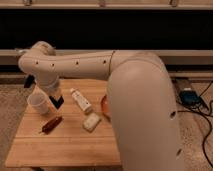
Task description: Place the eraser in the ceramic cup
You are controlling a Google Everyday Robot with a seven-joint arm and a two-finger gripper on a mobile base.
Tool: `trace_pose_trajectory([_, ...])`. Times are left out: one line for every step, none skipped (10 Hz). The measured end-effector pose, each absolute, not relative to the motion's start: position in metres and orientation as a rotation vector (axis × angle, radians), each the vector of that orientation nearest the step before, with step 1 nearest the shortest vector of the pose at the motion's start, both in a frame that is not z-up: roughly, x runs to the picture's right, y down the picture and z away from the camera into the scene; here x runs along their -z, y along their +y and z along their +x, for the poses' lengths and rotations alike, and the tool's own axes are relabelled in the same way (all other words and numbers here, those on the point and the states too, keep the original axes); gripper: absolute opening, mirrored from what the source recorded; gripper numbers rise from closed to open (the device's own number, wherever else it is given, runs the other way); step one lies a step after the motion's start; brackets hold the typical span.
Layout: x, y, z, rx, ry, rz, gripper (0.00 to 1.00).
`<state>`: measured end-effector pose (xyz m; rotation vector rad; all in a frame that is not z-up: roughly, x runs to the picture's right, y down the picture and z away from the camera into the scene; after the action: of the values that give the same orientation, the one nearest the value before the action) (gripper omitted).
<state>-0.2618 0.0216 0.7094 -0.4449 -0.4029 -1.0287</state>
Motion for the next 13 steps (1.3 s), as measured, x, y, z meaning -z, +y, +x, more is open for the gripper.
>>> trace_pose_trajectory([-0.712,0.006,-0.27,1.048,-0.405,-0.422,0.0])
trace_pose_trajectory([-0.713,-0.002,-0.279,1.063,-0.412,-0.404,0.0])
trace_pose_trajectory([-0.712,-0.014,-0.289,1.081,-0.423,-0.381,0.0])
trace_pose_trajectory([-0.714,-0.024,-0.294,1.097,-0.426,-0.37,0.0])
trace_pose_trajectory([-0.716,-0.029,-0.303,1.117,-0.436,-0.359,0.0])
trace_pose_trajectory([-0.718,-0.032,-0.315,1.133,-0.453,-0.351,0.0])
trace_pose_trajectory([-0.721,-0.036,-0.327,1.15,-0.472,-0.339,0.0])
trace_pose_trajectory([-0.723,-0.038,-0.337,1.161,-0.487,-0.333,0.0])
trace_pose_trajectory([-0.723,-0.038,-0.347,1.175,-0.502,-0.329,0.0])
trace_pose_trajectory([-0.722,-0.037,-0.356,1.189,-0.518,-0.324,0.0])
trace_pose_trajectory([-0.724,-0.033,-0.363,1.202,-0.537,-0.323,0.0])
trace_pose_trajectory([-0.722,-0.03,-0.368,1.205,-0.552,-0.323,0.04])
trace_pose_trajectory([-0.719,-0.026,-0.372,1.208,-0.563,-0.325,0.1])
